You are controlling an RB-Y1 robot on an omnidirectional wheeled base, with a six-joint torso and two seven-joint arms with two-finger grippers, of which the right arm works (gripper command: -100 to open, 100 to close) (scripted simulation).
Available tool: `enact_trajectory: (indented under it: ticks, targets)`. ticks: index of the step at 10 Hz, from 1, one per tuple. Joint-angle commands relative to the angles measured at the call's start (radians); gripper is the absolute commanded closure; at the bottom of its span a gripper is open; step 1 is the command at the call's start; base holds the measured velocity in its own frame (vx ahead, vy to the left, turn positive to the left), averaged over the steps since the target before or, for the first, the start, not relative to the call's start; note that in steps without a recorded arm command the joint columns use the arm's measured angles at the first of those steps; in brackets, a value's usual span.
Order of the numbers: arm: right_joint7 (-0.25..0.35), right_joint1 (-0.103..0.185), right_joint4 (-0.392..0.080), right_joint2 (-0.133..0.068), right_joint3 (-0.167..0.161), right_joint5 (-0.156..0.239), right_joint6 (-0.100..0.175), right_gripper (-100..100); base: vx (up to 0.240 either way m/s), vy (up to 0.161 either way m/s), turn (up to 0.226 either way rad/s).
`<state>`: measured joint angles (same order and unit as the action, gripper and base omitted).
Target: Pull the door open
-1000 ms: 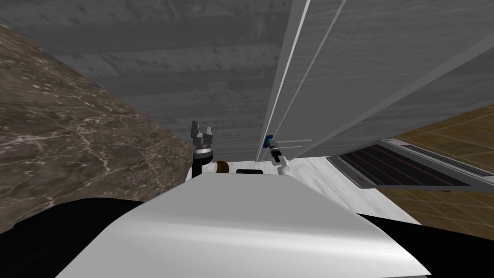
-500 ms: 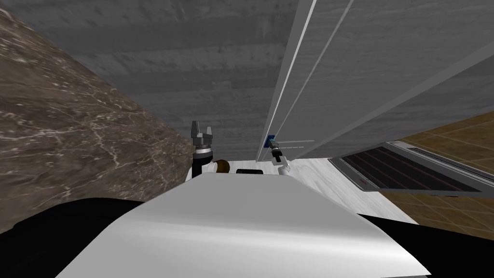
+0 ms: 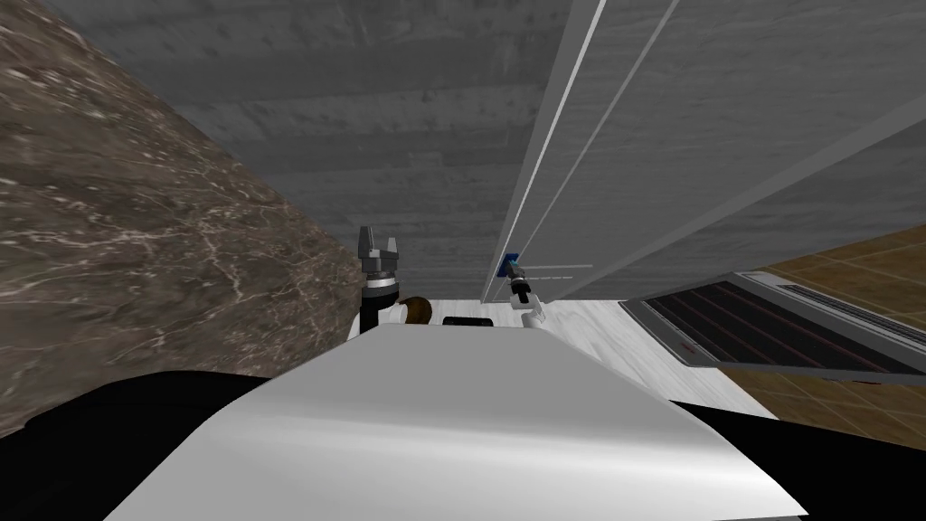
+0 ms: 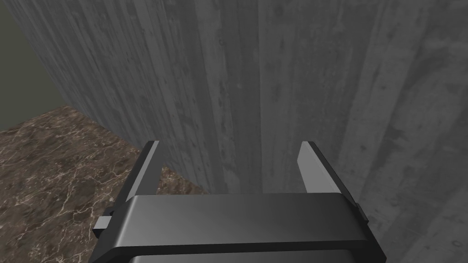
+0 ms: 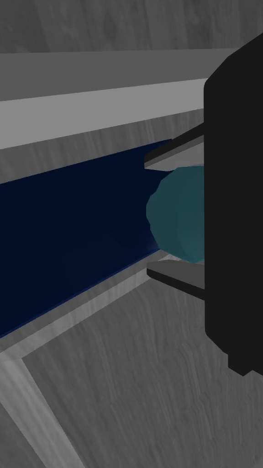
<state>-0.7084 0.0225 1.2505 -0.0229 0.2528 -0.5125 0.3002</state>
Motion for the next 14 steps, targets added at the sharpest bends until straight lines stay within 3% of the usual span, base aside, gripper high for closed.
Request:
enact_trajectory:
  ticks: [1, 2, 3, 5, 6, 8, 9, 11, 12, 14]
  targets:
    - [0.001, 0.000, 0.001, -0.012, 0.019, 0.050, -0.015, 100, -0.030, 0.002, 0.033]
    - [0.001, 0.000, 0.001, -0.012, 0.019, 0.062, -0.015, 100, -0.012, -0.004, 0.006]
    - [0.004, 0.000, 0.000, -0.016, 0.024, 0.098, -0.041, 100, -0.034, -0.009, 0.048]
    - [0.004, 0.000, 0.000, -0.016, 0.024, 0.140, -0.041, 100, -0.023, -0.002, 0.026]
    - [0.008, -0.001, -0.001, -0.020, 0.028, 0.175, -0.067, 100, -0.027, 0.005, 0.055]
    - [0.008, -0.001, -0.001, -0.020, 0.028, 0.219, -0.067, 100, -0.021, -0.005, 0.021]
    - [0.011, -0.002, -0.002, -0.025, 0.033, 0.252, -0.093, 100, -0.022, -0.009, 0.078]
    - [0.011, -0.002, -0.002, -0.025, 0.033, 0.301, -0.093, 100, -0.026, 0.000, 0.010]
    - [0.015, -0.003, -0.003, -0.029, 0.038, 0.333, -0.122, 100, -0.035, 0.000, 0.078]
    - [0.015, -0.003, -0.003, -0.029, 0.038, 0.390, -0.122, 100, -0.029, -0.017, 0.039]
